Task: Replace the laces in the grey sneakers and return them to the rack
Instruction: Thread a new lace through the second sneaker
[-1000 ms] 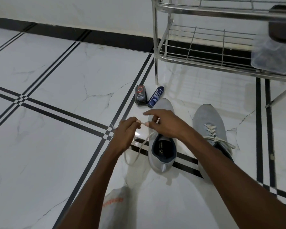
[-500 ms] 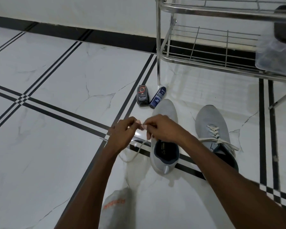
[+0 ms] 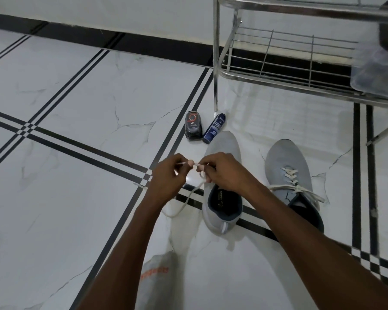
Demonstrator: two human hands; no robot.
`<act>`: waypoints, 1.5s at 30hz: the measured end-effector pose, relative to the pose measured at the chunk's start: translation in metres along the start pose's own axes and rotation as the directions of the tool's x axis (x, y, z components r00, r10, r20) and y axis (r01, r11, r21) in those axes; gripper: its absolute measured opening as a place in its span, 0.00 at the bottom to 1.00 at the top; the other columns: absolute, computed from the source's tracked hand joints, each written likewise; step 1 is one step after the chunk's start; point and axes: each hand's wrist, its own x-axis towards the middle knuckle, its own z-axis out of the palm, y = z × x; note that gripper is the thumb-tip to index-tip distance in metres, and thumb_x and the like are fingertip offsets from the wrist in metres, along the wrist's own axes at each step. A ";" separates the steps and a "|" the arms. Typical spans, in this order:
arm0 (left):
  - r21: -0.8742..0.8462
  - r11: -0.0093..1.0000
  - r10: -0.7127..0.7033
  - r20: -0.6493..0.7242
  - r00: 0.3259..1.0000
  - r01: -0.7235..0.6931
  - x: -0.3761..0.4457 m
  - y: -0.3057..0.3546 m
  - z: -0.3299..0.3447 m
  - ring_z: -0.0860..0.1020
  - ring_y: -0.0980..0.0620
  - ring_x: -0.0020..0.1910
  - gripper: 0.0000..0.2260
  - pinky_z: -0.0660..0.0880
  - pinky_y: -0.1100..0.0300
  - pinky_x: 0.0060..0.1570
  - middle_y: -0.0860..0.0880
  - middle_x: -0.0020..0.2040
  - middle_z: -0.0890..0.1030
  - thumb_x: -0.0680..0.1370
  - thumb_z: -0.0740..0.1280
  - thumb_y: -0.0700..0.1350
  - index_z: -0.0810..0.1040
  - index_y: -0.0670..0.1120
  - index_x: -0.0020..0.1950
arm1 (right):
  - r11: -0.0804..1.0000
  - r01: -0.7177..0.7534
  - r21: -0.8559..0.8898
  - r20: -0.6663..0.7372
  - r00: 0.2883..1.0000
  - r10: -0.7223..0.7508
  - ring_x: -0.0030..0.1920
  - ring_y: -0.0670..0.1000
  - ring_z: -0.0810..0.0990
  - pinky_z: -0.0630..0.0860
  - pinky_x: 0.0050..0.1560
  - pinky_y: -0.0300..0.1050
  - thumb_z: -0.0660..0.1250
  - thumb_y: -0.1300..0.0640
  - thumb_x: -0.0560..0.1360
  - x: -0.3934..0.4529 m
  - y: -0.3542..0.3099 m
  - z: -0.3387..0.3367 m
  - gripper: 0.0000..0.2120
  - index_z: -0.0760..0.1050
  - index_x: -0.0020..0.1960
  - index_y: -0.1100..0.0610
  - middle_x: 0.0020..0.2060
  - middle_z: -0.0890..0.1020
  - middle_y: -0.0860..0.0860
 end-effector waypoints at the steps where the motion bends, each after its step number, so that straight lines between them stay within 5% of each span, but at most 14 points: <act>1: -0.027 1.000 -0.003 -0.060 0.998 0.001 0.001 0.001 0.000 0.80 0.58 0.43 0.11 0.73 0.68 0.42 0.54 0.43 0.84 0.81 0.69 0.55 0.82 0.48 0.47 | 1.000 -0.004 0.011 -0.005 1.000 0.004 0.41 0.50 0.85 0.82 0.48 0.45 0.65 0.56 0.82 0.000 0.001 -0.001 0.10 0.85 0.53 0.57 0.43 0.86 0.52; 4: -0.255 0.966 -0.095 -0.155 0.983 0.053 0.002 0.010 0.003 0.80 0.56 0.37 0.10 0.75 0.67 0.37 0.52 0.44 0.84 0.79 0.73 0.51 0.83 0.45 0.46 | 1.000 -0.004 0.031 0.034 0.999 0.003 0.42 0.50 0.86 0.83 0.50 0.49 0.66 0.54 0.81 -0.003 0.001 0.001 0.10 0.85 0.55 0.55 0.44 0.87 0.52; 8: -0.640 0.758 -0.215 -0.067 0.974 0.123 0.001 0.028 0.013 0.79 0.53 0.34 0.11 0.74 0.62 0.35 0.44 0.48 0.87 0.81 0.71 0.45 0.78 0.37 0.52 | 0.994 -0.054 0.095 0.011 0.999 0.053 0.39 0.42 0.83 0.78 0.45 0.39 0.67 0.56 0.80 -0.010 0.004 -0.011 0.10 0.83 0.59 0.53 0.43 0.87 0.50; 10: -0.703 0.702 -0.210 -0.050 0.977 0.115 0.001 0.033 0.018 0.80 0.51 0.34 0.08 0.77 0.61 0.36 0.41 0.47 0.87 0.82 0.69 0.42 0.76 0.37 0.54 | 0.985 -0.103 0.141 -0.081 0.990 0.115 0.39 0.41 0.82 0.77 0.44 0.39 0.67 0.59 0.78 -0.015 0.013 -0.024 0.12 0.82 0.59 0.50 0.43 0.87 0.48; 13: -0.609 0.787 -0.150 -0.025 0.988 0.103 0.004 0.036 0.026 0.82 0.47 0.35 0.06 0.80 0.57 0.38 0.39 0.42 0.86 0.81 0.70 0.39 0.79 0.35 0.53 | 0.984 -0.161 0.071 -0.194 0.966 0.172 0.40 0.44 0.83 0.76 0.41 0.38 0.73 0.54 0.74 -0.027 0.030 -0.045 0.07 0.83 0.52 0.50 0.41 0.85 0.47; 15: -0.504 0.860 -0.095 0.004 0.995 0.084 0.004 0.034 0.035 0.82 0.47 0.34 0.04 0.80 0.57 0.37 0.41 0.41 0.86 0.80 0.70 0.38 0.82 0.37 0.51 | 0.976 -0.217 0.003 -0.128 0.968 0.216 0.40 0.45 0.82 0.76 0.41 0.38 0.76 0.50 0.72 -0.036 0.040 -0.048 0.08 0.82 0.49 0.51 0.41 0.85 0.47; 21: -0.136 0.991 0.012 0.049 0.999 -0.005 0.000 0.031 0.057 0.81 0.62 0.35 0.01 0.74 0.69 0.39 0.55 0.39 0.85 0.77 0.75 0.45 0.86 0.49 0.45 | 0.983 -0.157 -0.098 -0.208 0.969 0.134 0.41 0.48 0.83 0.80 0.44 0.42 0.75 0.53 0.71 -0.047 0.055 -0.020 0.07 0.85 0.48 0.53 0.40 0.85 0.48; 25: -0.043 0.995 0.090 0.058 0.994 -0.088 0.001 0.039 0.060 0.77 0.62 0.36 0.02 0.70 0.71 0.39 0.53 0.44 0.84 0.74 0.77 0.44 0.87 0.50 0.45 | 0.981 -0.190 0.046 -0.203 0.960 0.196 0.41 0.48 0.85 0.84 0.48 0.49 0.73 0.55 0.73 -0.046 0.062 -0.026 0.06 0.87 0.47 0.54 0.39 0.87 0.50; 30: 0.086 0.990 0.106 0.109 0.988 -0.116 -0.003 0.043 0.065 0.78 0.53 0.41 0.04 0.72 0.62 0.42 0.50 0.45 0.82 0.71 0.77 0.43 0.86 0.50 0.45 | 0.853 -0.305 0.423 -0.083 0.925 0.372 0.44 0.53 0.87 0.85 0.44 0.44 0.72 0.63 0.75 -0.047 0.067 -0.034 0.06 0.87 0.49 0.58 0.39 0.87 0.54; 38: 0.159 0.980 0.100 0.099 0.990 -0.115 -0.005 0.042 0.070 0.78 0.53 0.45 0.04 0.77 0.56 0.44 0.53 0.48 0.78 0.73 0.75 0.49 0.86 0.51 0.47 | 0.815 -0.319 0.484 -0.025 0.926 0.377 0.47 0.55 0.87 0.85 0.48 0.47 0.74 0.62 0.74 -0.045 0.070 -0.034 0.05 0.87 0.49 0.59 0.41 0.87 0.56; 45: 0.176 0.978 0.104 0.058 0.993 -0.112 -0.008 0.042 0.070 0.75 0.57 0.44 0.04 0.69 0.65 0.37 0.56 0.48 0.75 0.74 0.75 0.50 0.86 0.52 0.46 | 0.799 -0.316 0.512 0.034 0.937 0.349 0.50 0.54 0.87 0.85 0.50 0.48 0.76 0.59 0.74 -0.043 0.072 -0.036 0.06 0.87 0.50 0.58 0.43 0.88 0.55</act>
